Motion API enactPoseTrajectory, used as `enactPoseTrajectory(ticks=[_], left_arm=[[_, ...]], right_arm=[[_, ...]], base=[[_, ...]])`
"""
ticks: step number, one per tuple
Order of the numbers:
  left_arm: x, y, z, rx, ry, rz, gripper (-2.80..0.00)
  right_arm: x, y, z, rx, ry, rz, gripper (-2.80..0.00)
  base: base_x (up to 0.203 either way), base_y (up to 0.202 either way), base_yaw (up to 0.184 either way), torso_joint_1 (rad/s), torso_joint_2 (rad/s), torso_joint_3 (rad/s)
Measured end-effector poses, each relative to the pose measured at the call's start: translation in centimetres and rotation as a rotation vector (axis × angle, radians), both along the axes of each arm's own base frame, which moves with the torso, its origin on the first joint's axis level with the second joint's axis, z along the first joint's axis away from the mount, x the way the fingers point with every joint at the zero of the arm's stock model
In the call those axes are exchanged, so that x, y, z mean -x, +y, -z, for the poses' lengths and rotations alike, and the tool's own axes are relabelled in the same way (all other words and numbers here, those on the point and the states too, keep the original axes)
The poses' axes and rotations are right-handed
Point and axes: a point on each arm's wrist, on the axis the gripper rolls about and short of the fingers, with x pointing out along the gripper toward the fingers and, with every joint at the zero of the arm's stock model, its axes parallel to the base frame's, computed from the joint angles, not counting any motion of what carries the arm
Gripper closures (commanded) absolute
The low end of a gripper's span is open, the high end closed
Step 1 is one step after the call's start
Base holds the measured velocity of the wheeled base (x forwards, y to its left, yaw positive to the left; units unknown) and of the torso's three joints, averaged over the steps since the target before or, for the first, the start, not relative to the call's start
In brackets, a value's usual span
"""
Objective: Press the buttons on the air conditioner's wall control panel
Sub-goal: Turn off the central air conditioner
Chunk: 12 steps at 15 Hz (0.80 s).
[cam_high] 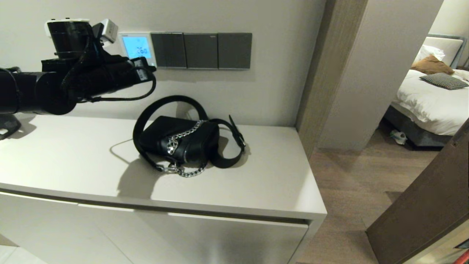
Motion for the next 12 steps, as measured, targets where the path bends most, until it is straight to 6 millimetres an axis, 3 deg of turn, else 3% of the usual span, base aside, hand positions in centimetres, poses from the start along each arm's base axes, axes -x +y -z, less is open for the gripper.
enactPoseTrajectory(ticks=[12], left_arm=[[-0.99,0.04,0.15,0.005,-0.008,-0.038,0.0]], right_arm=[[0.0,0.0,0.0,0.0,0.0,0.0,0.0]], base=[[0.0,0.0,0.0,0.0,0.0,0.0]])
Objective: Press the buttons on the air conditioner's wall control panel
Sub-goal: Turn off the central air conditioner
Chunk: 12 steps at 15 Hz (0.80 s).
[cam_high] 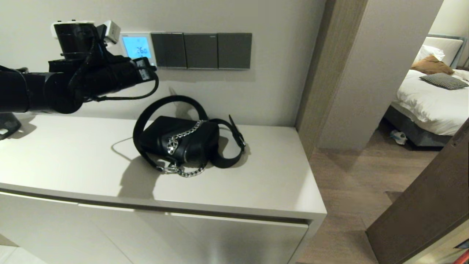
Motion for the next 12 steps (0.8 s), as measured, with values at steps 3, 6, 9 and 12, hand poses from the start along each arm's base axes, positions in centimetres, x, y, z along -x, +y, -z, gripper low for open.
enactPoseTrajectory(ticks=[3,6,9,12], left_arm=[[-0.2,0.04,-0.01,0.001,-0.002,-0.012,0.0],[-0.26,0.04,0.0,0.001,-0.003,-0.013,0.0],[-0.36,0.03,0.08,0.002,-0.001,-0.014,0.0],[-0.63,0.09,0.12,0.004,-0.001,-0.061,0.0]], right_arm=[[0.0,0.0,0.0,0.0,0.0,0.0,0.0],[0.0,0.0,0.0,0.0,0.0,0.0,0.0],[0.0,0.0,0.0,0.0,0.0,0.0,0.0],[0.0,0.0,0.0,0.0,0.0,0.0,0.0]], base=[[0.0,0.0,0.0,0.0,0.0,0.0],[0.0,0.0,0.0,0.0,0.0,0.0],[0.0,0.0,0.0,0.0,0.0,0.0],[0.0,0.0,0.0,0.0,0.0,0.0]])
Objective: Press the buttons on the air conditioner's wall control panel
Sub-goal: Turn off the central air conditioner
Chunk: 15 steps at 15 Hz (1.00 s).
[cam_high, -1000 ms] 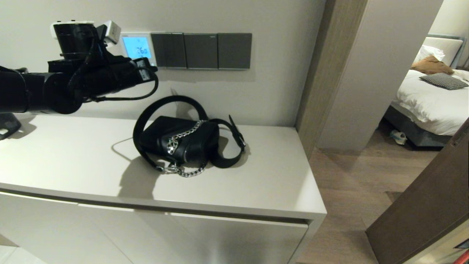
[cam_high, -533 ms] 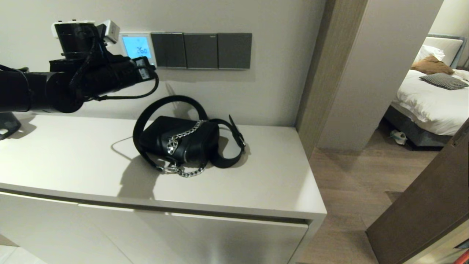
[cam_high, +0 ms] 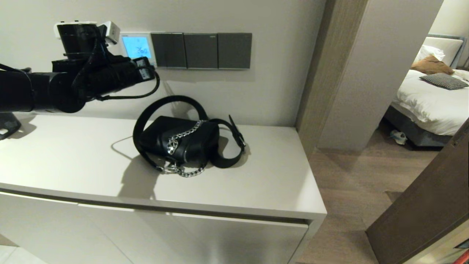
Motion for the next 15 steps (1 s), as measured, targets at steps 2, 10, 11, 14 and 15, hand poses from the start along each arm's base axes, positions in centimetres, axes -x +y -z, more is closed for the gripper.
enactPoseTrajectory(ticks=[2,10,11,14,15], left_arm=[[-0.3,0.0,-0.1,0.001,-0.005,-0.03,0.0],[-0.1,0.0,0.2,-0.001,0.006,-0.023,0.0],[0.1,0.0,0.2,0.0,0.008,-0.019,0.0],[1.4,0.0,-0.1,-0.002,0.014,-0.012,0.0],[2.2,0.1,-0.4,-0.002,0.013,-0.01,0.0]], right_arm=[[0.0,0.0,0.0,0.0,0.0,0.0,0.0],[0.0,0.0,0.0,0.0,0.0,0.0,0.0],[0.0,0.0,0.0,0.0,-0.001,0.0,0.0],[0.0,0.0,0.0,0.0,0.0,0.0,0.0],[0.0,0.0,0.0,0.0,0.0,0.0,0.0]], base=[[0.0,0.0,0.0,0.0,0.0,0.0],[0.0,0.0,0.0,0.0,0.0,0.0],[0.0,0.0,0.0,0.0,0.0,0.0],[0.0,0.0,0.0,0.0,0.0,0.0],[0.0,0.0,0.0,0.0,0.0,0.0]])
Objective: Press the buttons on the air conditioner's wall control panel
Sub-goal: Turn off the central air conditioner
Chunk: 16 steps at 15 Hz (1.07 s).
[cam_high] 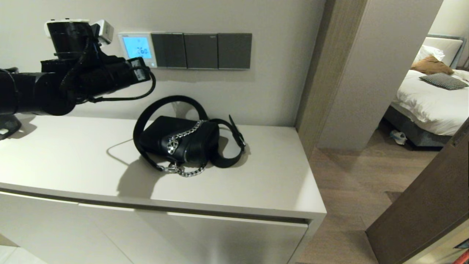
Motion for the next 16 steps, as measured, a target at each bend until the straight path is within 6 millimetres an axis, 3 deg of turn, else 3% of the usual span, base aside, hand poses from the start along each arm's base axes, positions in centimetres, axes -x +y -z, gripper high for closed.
enactPoseTrajectory(ticks=[4,6,16], left_arm=[[3.4,0.2,-1.3,-0.003,-0.014,0.01,0.0],[3.8,-0.2,-1.5,-0.003,-0.018,0.023,0.0],[-0.4,-1.4,-0.3,-0.002,-0.018,0.032,0.0]], right_arm=[[0.0,0.0,0.0,0.0,0.0,0.0,0.0],[0.0,0.0,0.0,0.0,0.0,0.0,0.0],[0.0,0.0,0.0,0.0,0.0,0.0,0.0]], base=[[0.0,0.0,0.0,0.0,0.0,0.0],[0.0,0.0,0.0,0.0,0.0,0.0],[0.0,0.0,0.0,0.0,0.0,0.0]])
